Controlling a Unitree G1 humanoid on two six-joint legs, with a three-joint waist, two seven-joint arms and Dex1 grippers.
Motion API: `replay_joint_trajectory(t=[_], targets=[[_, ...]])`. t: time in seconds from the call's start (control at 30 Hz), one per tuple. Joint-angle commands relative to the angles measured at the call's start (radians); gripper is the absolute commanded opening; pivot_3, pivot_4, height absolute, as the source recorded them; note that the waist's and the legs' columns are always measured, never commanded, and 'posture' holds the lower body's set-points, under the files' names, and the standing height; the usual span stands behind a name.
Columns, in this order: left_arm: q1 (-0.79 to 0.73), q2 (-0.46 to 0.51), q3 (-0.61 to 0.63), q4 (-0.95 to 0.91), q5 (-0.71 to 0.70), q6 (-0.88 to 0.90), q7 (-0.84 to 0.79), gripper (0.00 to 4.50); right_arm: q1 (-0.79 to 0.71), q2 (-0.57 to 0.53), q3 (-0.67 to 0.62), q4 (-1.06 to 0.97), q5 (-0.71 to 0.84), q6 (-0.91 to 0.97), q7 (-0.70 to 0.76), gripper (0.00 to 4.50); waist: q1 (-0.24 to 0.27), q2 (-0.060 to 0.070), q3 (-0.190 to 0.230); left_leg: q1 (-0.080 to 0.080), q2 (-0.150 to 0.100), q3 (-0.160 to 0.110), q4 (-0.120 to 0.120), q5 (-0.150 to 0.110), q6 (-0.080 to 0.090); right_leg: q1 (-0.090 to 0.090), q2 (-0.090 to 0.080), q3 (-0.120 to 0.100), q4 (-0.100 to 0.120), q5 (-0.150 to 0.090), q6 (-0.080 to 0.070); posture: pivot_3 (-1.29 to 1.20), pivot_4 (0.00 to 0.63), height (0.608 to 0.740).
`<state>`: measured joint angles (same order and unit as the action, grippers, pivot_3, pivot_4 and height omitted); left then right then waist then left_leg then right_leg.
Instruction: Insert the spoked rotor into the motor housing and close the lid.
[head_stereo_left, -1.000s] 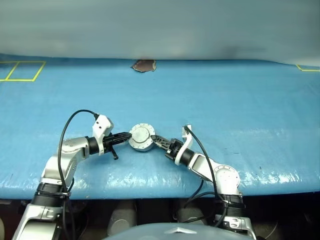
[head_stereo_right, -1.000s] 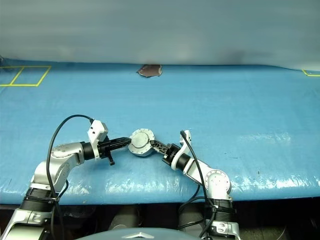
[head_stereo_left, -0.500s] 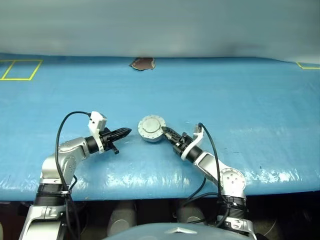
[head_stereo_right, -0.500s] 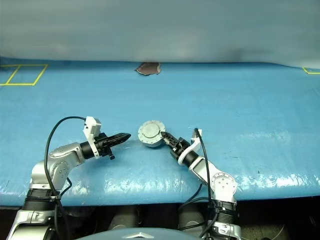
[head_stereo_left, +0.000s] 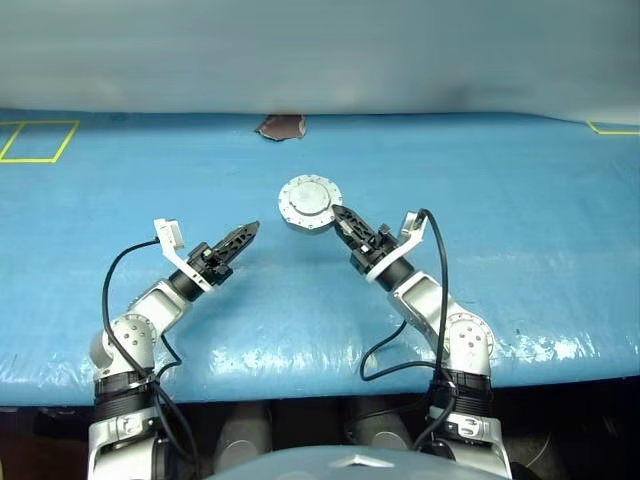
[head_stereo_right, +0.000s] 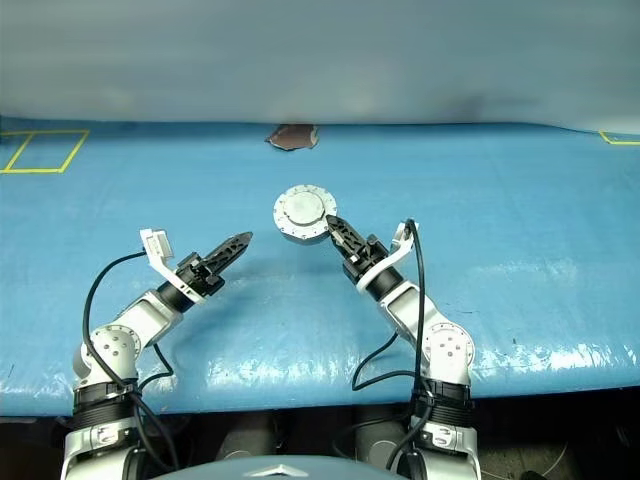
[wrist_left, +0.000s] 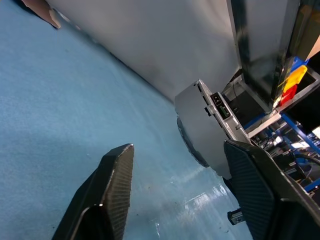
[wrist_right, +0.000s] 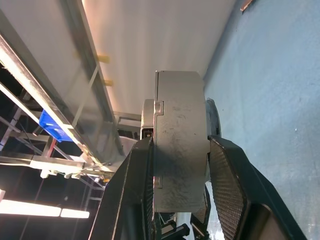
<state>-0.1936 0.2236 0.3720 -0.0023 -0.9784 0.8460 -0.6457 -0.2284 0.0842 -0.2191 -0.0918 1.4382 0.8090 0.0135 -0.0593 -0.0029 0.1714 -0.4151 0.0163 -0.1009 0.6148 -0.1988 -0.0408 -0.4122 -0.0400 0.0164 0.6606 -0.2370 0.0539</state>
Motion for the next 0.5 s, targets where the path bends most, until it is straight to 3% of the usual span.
replay_joint_trajectory(t=[0.03, 0.37, 0.5], targets=[[-0.011, -0.017, 0.034, 0.006, -0.140, 0.101, 0.047, 4.49, -0.026, 0.042, 0.036, -0.079, 0.057, -0.002, 0.016, 1.25, 0.000, 0.000, 0.000, 0.000, 0.000, 0.000, 0.000, 0.000, 0.000, 0.000, 0.000, 0.000, 0.000, 0.000, 0.000, 0.00, 0.150, 0.740], [-0.100, -0.074, 0.049, 0.110, -0.321, 0.200, 0.127, 4.49, -0.021, 0.019, 0.136, -0.076, -0.013, 0.033, 0.037, 1.25, -0.001, 0.000, 0.000, 0.000, 0.000, 0.000, 0.002, 0.000, 0.000, 0.001, 0.000, 0.000, 0.001, 0.000, 0.000, 0.00, 0.150, 0.740], [-0.127, -0.093, 0.022, 0.136, -0.309, 0.192, 0.115, 4.49, -0.017, 0.013, 0.157, -0.064, -0.041, 0.036, 0.045, 1.25, 0.000, 0.000, 0.000, 0.000, 0.000, 0.000, 0.002, 0.000, 0.000, 0.001, 0.000, 0.000, 0.001, 0.001, 0.000, 0.00, 0.150, 0.740]])
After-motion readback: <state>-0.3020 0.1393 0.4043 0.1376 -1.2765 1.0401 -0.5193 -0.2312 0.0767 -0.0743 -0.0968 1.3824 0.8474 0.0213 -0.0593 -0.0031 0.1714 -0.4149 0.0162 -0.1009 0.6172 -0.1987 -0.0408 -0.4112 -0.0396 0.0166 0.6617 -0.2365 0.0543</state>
